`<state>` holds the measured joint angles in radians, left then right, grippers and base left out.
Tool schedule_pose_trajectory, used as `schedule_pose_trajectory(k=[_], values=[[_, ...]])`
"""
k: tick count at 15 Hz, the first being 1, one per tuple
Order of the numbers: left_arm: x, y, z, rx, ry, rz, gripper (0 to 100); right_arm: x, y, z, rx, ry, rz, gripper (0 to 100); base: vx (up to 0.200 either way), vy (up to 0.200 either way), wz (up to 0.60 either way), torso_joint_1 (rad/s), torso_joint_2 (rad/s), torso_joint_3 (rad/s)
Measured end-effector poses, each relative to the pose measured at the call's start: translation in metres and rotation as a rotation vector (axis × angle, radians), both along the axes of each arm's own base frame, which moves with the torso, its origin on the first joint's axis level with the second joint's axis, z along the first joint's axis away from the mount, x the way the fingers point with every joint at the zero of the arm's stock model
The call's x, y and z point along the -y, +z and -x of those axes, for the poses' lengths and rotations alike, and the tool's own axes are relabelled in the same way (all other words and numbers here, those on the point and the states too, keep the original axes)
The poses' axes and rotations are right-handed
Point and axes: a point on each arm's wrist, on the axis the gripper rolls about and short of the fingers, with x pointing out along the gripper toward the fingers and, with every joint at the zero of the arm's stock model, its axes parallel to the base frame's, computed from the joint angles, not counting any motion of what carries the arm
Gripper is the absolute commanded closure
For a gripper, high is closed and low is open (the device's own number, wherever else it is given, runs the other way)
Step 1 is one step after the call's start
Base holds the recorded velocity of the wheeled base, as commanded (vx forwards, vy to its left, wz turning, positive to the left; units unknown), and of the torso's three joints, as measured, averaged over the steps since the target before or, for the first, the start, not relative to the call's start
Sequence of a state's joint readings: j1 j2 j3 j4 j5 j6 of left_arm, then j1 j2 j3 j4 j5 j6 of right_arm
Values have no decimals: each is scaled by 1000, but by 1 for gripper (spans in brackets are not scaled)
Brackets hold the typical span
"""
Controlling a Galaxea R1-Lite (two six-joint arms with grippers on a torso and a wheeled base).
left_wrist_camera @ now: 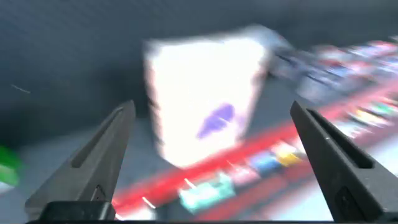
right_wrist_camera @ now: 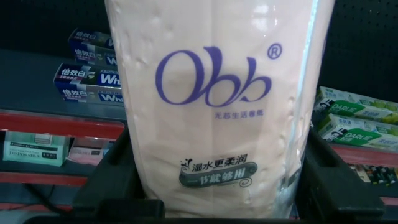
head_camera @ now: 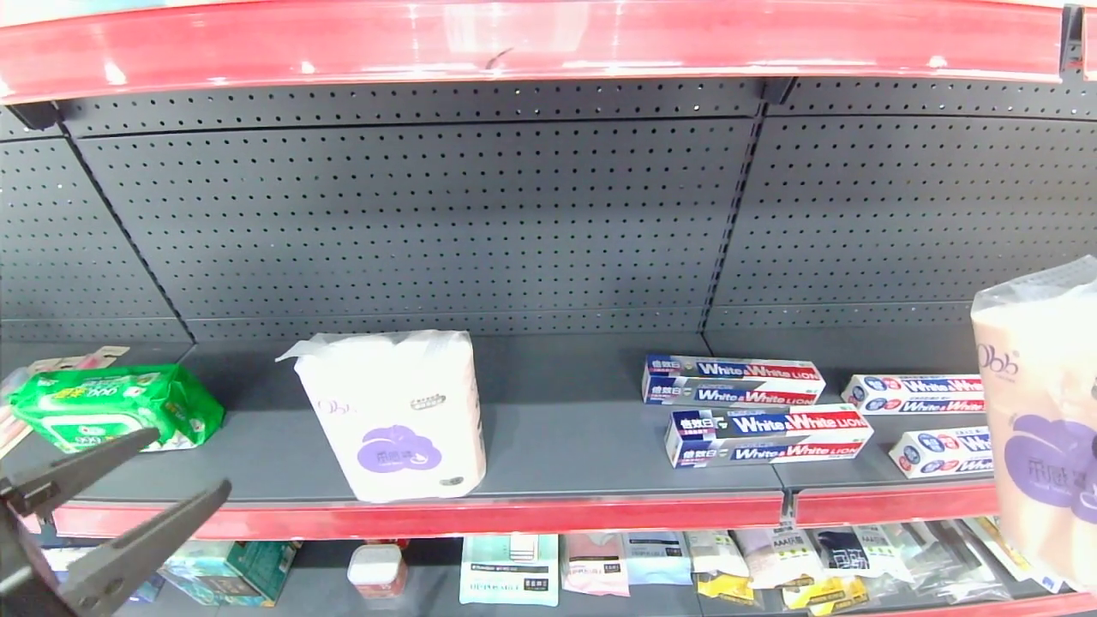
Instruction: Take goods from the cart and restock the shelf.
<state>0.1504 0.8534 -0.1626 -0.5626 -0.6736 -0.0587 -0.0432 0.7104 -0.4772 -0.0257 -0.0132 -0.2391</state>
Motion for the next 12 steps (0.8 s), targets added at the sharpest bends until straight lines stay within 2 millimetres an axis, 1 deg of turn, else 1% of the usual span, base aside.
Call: schedule_pose_trajectory(k=[1,2,3,4,5,7,8,9,10,11,12], values=[[3,3,15,-87,-24,23,0,0,0,-1,-3,1,0,100,0,0,0,0,0,0],[5,15,30,-109,-26,29,0,0,0,-1,-4,2,1,100,0,0,0,0,0,0],[7,27,44,-76,9,13,0,0,1,-2,-3,3,4,100,0,0,0,0,0,0],[6,37,53,-5,97,-28,0,0,1,-2,-3,3,4,100,0,0,0,0,0,0],[5,42,60,41,210,-61,0,0,2,-3,-2,3,5,100,0,0,0,0,0,0],[0,46,66,74,487,-106,0,0,2,-3,-2,4,4,100,0,0,0,0,0,0],[-2,45,68,70,588,-126,0,0,2,-3,-2,4,4,100,0,0,0,0,0,0],[-3,42,70,55,639,-140,0,0,1,-3,-5,4,4,100,0,0,0,0,0,0],[-2,39,71,46,638,-143,0,0,1,-2,-5,4,4,100,0,0,0,0,0,0],[-1,34,75,35,585,-139,0,0,1,-2,-5,5,5,100,0,0,0,0,0,0],[2,28,80,35,478,-124,0,0,1,-2,-4,6,5,100,0,0,0,0,0,0]])
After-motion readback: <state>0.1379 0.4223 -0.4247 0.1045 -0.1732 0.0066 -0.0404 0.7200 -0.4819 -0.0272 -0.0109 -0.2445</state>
